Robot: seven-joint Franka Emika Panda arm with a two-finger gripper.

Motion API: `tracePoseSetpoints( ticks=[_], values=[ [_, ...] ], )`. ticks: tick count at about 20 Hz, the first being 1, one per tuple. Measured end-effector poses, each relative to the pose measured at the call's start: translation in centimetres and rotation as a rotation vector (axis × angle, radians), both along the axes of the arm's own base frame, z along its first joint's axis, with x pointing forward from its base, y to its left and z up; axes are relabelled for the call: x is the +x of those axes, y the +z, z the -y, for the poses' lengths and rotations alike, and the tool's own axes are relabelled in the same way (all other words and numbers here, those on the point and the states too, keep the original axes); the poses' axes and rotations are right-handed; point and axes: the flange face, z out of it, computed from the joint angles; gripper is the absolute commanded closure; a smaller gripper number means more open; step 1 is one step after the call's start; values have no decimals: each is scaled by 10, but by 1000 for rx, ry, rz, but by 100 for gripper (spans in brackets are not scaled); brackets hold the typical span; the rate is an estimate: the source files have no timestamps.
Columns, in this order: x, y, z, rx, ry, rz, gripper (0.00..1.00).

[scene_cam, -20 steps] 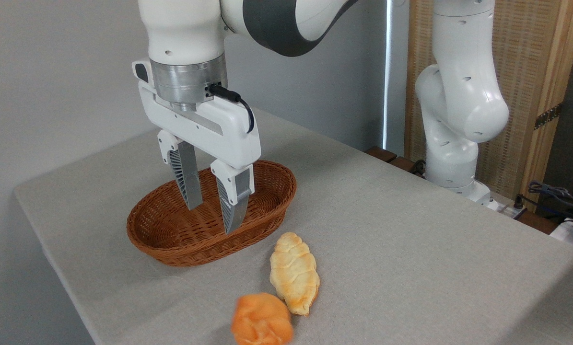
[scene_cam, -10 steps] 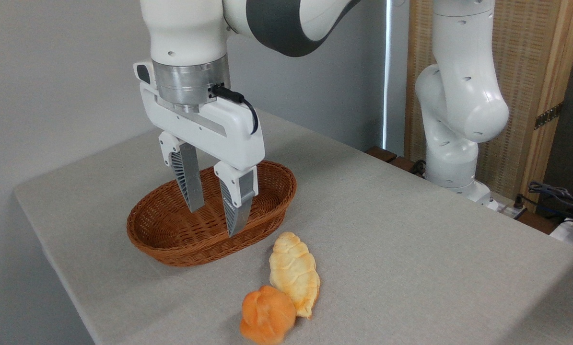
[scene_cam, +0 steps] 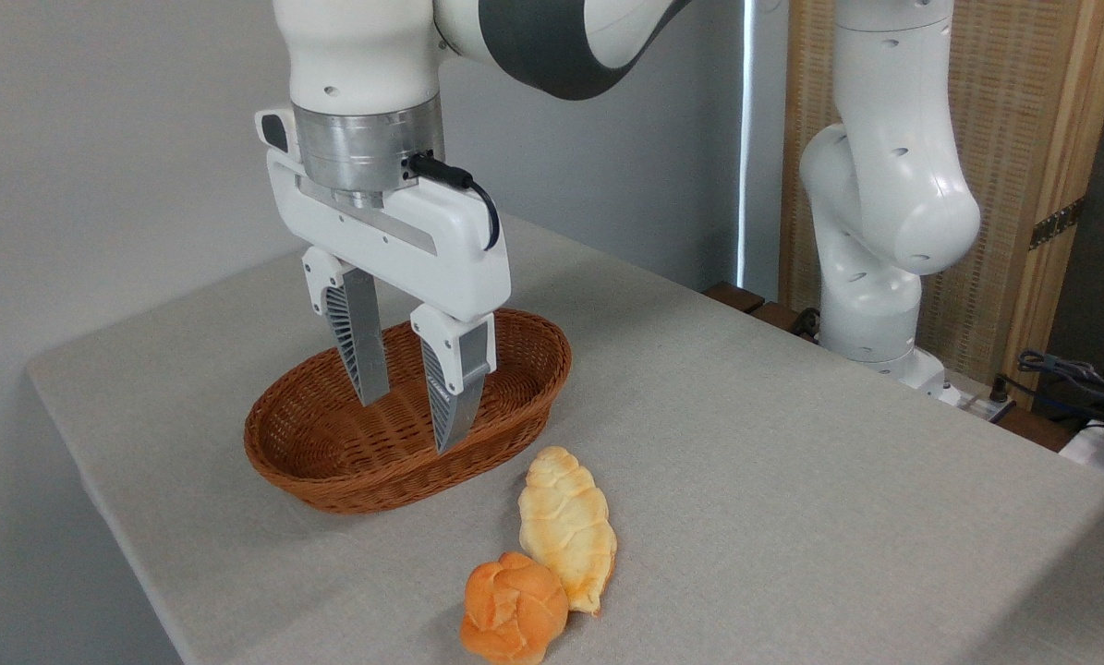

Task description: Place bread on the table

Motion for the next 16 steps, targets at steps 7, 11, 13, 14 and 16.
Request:
tracePoseSetpoints(
  ticks=[7, 11, 13, 14, 16],
  values=[
    [0, 2, 1, -1, -1, 4, 0],
    [0, 2, 2, -1, -3, 4, 0],
    [0, 2, 4, -1, -7, 4, 0],
    [0, 2, 6, -1, -11, 4, 0],
    [0, 2, 12, -1, -20, 3, 0]
  ],
)
